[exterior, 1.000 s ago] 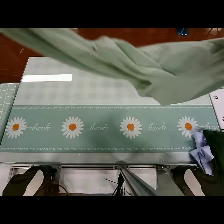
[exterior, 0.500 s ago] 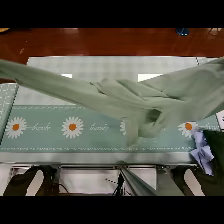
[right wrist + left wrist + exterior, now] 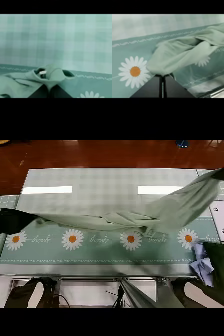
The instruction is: Fold the shirts.
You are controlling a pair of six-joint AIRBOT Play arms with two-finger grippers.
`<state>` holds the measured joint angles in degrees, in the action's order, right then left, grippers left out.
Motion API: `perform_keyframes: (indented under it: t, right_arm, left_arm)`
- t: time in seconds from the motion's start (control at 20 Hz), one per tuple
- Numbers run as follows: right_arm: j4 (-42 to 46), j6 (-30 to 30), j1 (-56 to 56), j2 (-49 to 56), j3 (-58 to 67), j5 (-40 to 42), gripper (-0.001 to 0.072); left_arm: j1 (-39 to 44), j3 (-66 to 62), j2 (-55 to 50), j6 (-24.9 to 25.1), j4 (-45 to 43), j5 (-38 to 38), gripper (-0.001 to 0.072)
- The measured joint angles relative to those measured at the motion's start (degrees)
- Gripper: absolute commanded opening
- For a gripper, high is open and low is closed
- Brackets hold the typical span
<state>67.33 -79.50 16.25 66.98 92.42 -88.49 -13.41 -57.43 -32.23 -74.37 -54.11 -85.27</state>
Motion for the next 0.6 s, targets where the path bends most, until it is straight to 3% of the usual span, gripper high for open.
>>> perform_keyframes:
  t: [0.4, 0.45, 0.5, 0.55, 0.6]
  right_arm:
    - [4.59, -0.26, -12.68, 21.33, 0.02, 16.79, 0.0049]
    - [4.83, -0.52, -13.09, 22.82, 0.02, 17.92, 0.0227]
    - [4.9, -0.76, -13.35, 23.96, 0.02, 18.78, 0.0456]
    - [5.18, -0.79, -13.4, 24.85, 0.02, 19.1, 0.0532]
    - [5.46, -0.09, -13.2, 25.2, 0.07, 18.95, 0.0534]
  left_arm:
    - [6.1, 17.99, 0.33, 4.52, 1.31, 11.23, 0.0028]
    - [6.84, 19.56, 0.33, 4.83, 1.29, 12.2, 0.0028]
    - [7.56, 21.07, 0.33, 5.03, 1.31, 13.11, 0.0028]
    - [8.11, 22.32, 0.33, 5.22, 1.4, 13.84, 0.0028]
    - [8.5, 23.23, 0.33, 5.4, 1.4, 14.38, 0.0028]
